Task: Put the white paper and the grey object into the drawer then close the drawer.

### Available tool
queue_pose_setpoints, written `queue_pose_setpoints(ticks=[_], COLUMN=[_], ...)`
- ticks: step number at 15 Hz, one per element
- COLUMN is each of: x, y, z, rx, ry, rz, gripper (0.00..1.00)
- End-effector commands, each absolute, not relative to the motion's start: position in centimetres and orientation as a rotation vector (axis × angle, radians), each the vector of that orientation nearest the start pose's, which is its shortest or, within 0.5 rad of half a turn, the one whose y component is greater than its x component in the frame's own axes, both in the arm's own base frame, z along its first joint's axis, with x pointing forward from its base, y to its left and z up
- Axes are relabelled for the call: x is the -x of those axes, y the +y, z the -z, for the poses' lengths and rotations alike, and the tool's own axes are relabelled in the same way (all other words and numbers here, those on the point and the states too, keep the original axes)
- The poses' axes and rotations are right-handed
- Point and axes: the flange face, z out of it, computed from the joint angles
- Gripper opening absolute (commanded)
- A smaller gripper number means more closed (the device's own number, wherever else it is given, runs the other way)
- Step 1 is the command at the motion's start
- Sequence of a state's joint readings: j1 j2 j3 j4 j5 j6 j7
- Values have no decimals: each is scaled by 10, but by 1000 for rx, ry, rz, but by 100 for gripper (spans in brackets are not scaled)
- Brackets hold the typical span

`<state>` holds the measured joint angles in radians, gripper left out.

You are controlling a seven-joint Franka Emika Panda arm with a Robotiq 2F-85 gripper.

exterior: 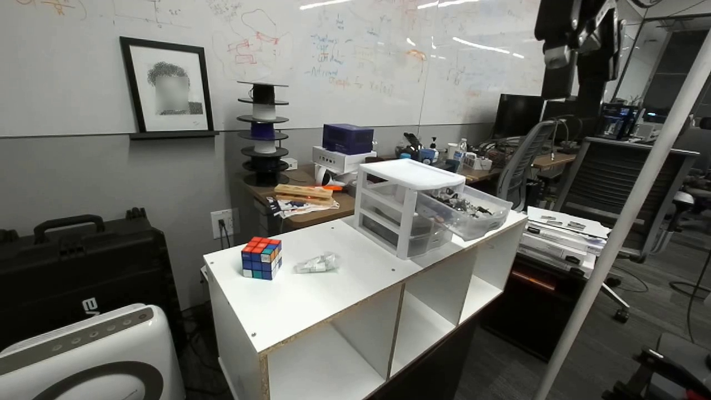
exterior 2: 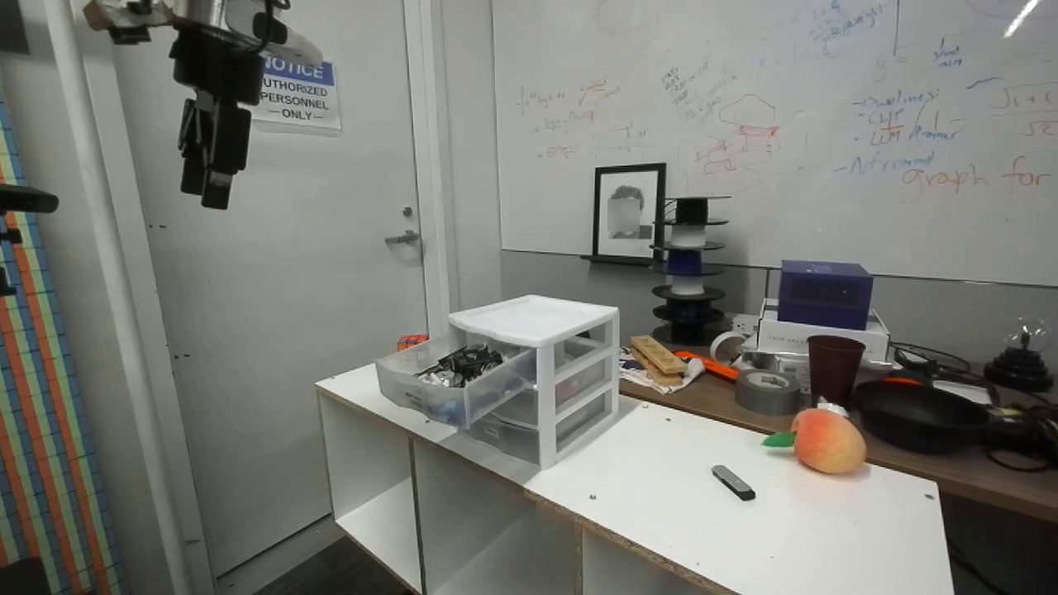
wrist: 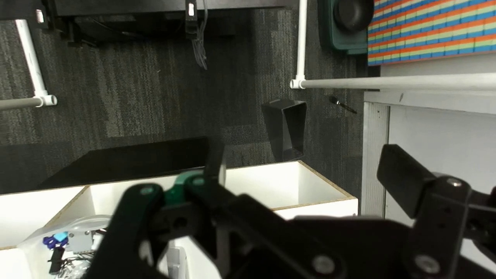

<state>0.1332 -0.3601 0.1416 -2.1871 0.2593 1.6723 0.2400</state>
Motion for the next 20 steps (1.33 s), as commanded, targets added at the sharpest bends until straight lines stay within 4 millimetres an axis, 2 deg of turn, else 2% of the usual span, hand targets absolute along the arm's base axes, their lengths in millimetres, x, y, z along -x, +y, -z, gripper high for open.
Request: queue_pose_setpoints(ticks=[1,3,5,9,14,18,20], x=[-447,-475,-504,-557,-610,-639,-652], y=[141,147,157,187,225,230,232], z=[-514,-496,-474,-412,-347,-306,-289], rx=[3015,3033,3074,3102,3129,3077,3015], ry=[-183,-329,-487,-807,-1191,-1385,-1410], rz=[-464,-516,-493,-481,-338,-266,-207], gripper=[100,100,100,100,100,100,100])
